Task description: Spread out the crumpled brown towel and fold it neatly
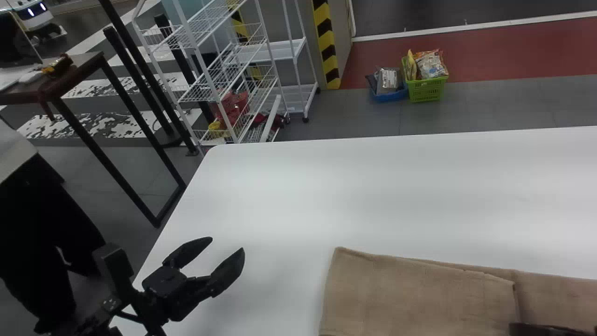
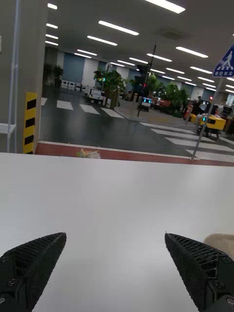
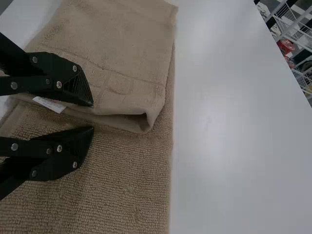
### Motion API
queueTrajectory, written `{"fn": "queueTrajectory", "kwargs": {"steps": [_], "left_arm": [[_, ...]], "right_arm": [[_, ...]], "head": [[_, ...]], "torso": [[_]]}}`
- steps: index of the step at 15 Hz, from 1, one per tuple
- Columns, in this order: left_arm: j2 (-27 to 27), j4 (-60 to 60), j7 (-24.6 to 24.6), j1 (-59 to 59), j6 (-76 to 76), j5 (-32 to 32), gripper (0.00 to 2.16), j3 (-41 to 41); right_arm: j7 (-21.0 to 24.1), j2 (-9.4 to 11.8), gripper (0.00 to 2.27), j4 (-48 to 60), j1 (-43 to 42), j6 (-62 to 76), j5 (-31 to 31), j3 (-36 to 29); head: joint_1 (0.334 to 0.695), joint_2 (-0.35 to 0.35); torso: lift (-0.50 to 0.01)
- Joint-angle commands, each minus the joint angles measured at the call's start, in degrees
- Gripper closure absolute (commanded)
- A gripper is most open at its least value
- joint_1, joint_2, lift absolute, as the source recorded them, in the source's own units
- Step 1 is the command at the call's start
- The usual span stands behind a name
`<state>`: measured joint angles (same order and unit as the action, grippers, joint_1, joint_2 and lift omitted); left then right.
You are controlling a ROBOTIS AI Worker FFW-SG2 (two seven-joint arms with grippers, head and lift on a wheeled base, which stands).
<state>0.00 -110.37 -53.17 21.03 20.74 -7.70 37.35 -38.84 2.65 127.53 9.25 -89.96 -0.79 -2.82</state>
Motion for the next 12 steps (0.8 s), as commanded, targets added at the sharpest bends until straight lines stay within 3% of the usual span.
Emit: {"fn": "queueTrajectory", "kwargs": {"steps": [1, 5, 12], "left_arm": [[-0.1, 0.1, 0.0, 0.0, 0.0, 0.1, 0.06, 0.0], [-0.1, 0.1, 0.0, 0.0, 0.0, 0.1, 0.06, 0.2], [-0.1, 0.4, -0.1, -0.2, 0.0, 0.1, 0.06, 0.7]], "right_arm": [[0.1, 0.0, 0.7, 0.0, 0.1, -0.1, 0.0, -0.1], [0.1, -0.3, 0.57, 0.4, 0.0, -0.1, 0.0, 0.1], [0.4, -1.0, 0.57, 0.8, -1.8, -0.1, 0.2, 1.5]], "head": [[0.695, 0.35], [0.695, 0.35], [0.695, 0.35]], "torso": [[-0.128], [-0.128], [-0.128]]}}
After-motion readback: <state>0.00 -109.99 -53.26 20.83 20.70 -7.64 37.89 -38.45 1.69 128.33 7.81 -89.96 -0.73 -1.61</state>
